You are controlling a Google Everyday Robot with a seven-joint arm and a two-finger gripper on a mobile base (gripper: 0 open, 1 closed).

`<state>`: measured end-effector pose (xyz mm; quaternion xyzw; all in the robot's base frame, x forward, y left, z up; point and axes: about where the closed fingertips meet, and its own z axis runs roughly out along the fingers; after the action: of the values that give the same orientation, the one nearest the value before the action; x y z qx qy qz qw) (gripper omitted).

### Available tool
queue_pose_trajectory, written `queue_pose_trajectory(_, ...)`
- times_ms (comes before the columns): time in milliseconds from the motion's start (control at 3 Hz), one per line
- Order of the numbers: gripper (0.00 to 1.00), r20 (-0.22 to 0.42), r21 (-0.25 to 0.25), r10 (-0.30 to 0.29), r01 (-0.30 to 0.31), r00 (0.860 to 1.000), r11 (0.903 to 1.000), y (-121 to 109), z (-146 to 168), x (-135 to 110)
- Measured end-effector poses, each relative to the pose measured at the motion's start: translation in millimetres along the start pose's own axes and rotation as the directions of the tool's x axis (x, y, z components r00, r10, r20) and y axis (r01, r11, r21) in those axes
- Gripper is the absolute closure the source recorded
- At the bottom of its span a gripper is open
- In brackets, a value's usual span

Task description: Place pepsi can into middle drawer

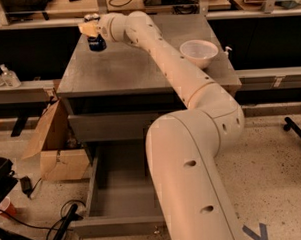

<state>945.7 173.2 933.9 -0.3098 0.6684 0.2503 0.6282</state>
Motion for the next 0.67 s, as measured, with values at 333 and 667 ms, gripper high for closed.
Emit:
queue_pose_trajectory(333, 1.00, 0.055, -0.057, 0.001, 0.002, 0.999, 0.9984, 4.6, -35.0, -19.3)
queue_pose_trajectory(667, 1.00, 0.129, -0.113, -0.035, 0.050, 0.991, 0.9924, 11.8, -110.1, -44.8)
